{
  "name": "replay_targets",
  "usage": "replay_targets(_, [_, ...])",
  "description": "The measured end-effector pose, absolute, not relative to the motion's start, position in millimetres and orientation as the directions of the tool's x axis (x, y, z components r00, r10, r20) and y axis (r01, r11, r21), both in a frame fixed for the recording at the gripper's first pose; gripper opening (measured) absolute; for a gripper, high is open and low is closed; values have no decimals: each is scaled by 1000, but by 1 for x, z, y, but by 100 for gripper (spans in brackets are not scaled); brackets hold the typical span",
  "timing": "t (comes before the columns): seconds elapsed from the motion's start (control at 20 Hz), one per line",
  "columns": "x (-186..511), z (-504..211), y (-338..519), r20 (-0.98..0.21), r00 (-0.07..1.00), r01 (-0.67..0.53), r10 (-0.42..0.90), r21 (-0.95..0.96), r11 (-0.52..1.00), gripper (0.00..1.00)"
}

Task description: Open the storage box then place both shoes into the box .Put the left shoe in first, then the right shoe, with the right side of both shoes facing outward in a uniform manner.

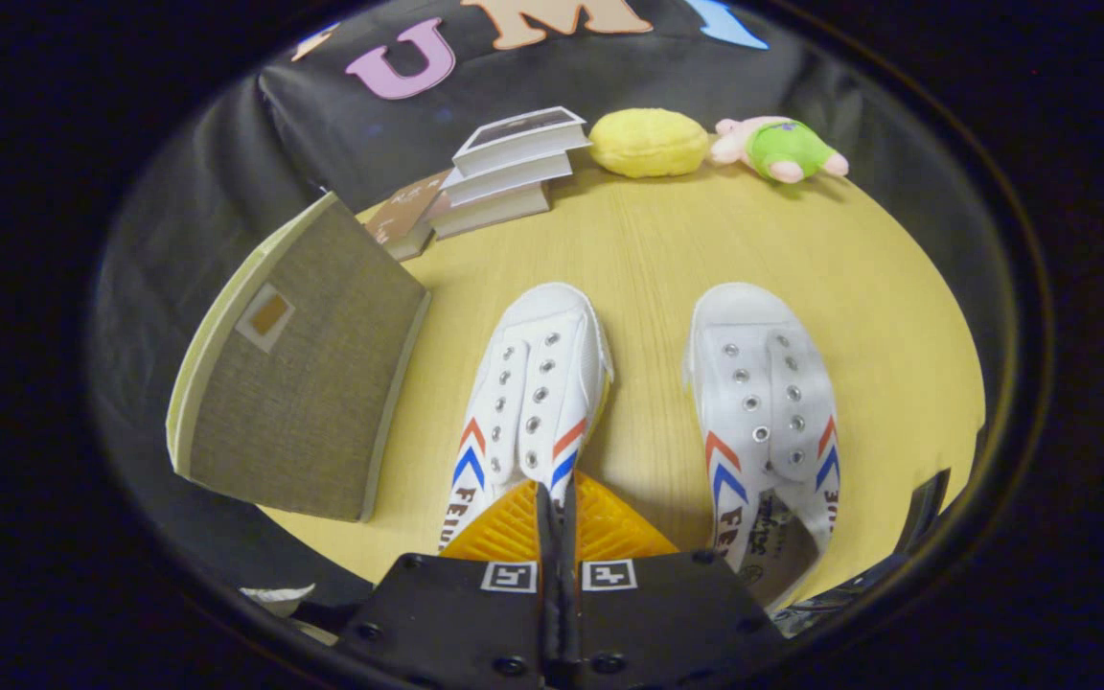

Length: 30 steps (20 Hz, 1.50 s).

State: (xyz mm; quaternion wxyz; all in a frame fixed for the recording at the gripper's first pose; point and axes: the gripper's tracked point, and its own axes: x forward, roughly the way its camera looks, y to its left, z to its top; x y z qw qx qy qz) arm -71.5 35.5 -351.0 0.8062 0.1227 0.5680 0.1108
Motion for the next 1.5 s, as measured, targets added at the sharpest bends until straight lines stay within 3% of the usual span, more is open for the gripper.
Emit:
replay_targets(0.5, [-45, -290, 43, -832, 395, 117, 390, 467, 876, 4])
replay_targets(1.1, [4, -177, 107, -715, 533, -27, 452, 520, 854, 3])
replay_targets(1.5, [3, -151, 188, -671, 507, -121, 541, 566, 815, 3])
